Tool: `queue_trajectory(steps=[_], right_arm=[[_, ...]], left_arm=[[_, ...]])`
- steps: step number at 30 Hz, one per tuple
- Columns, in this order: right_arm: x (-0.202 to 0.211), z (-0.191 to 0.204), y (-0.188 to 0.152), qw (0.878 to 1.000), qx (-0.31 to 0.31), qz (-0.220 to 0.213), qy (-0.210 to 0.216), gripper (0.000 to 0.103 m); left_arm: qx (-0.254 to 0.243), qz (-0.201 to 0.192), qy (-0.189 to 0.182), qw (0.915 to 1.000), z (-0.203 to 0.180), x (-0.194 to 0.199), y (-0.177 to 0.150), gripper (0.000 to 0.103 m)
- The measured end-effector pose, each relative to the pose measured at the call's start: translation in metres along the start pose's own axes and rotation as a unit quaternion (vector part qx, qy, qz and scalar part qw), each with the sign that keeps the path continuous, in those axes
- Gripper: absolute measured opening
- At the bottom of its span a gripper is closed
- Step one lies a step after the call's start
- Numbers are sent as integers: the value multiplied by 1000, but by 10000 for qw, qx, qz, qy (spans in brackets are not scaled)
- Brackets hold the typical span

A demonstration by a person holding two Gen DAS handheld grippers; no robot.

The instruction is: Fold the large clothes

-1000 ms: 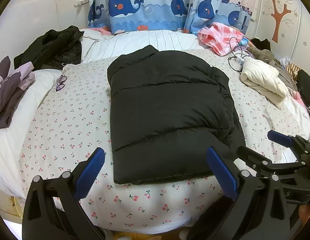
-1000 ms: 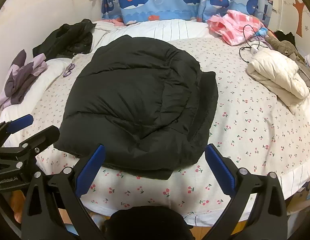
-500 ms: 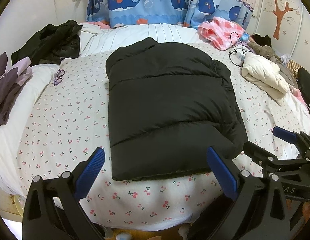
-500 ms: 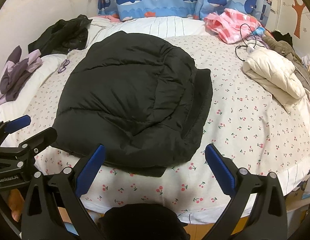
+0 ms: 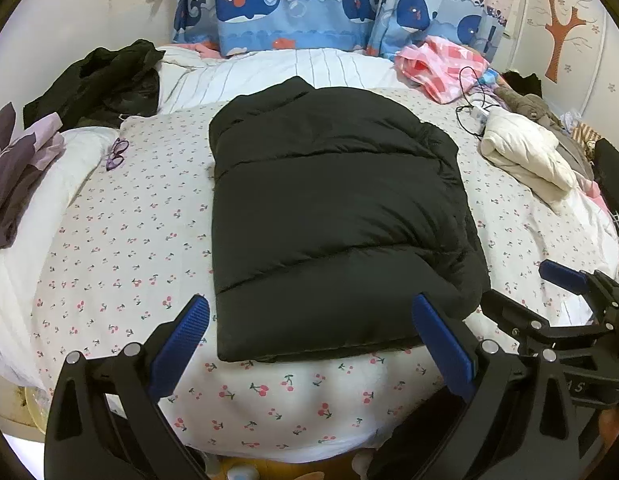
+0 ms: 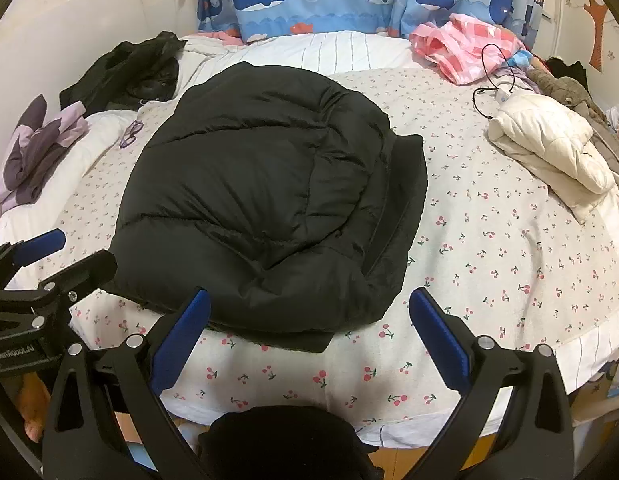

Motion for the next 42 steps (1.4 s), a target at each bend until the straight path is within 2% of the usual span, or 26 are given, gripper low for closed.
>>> queue_trajectory(steps=[27, 42], right_arm=[[1, 4, 1, 10000, 11, -5, 35, 96], [19, 9, 7, 9996, -11, -268, 2, 96]], left_arm=[[38, 24, 226, 9997, 3, -2, -2, 97], [24, 15, 260, 9997, 3, -3, -3, 97]])
Point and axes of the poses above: each gripper's, at about its wrist camera, not at the fingertips, and x roughly against the way its jaws point, z to its left, y to its top, the point moved 3 cm from there along -x, roughly the way its jaws point, and after that the axes turned 8 degrees about z, right-handed, at the moved point
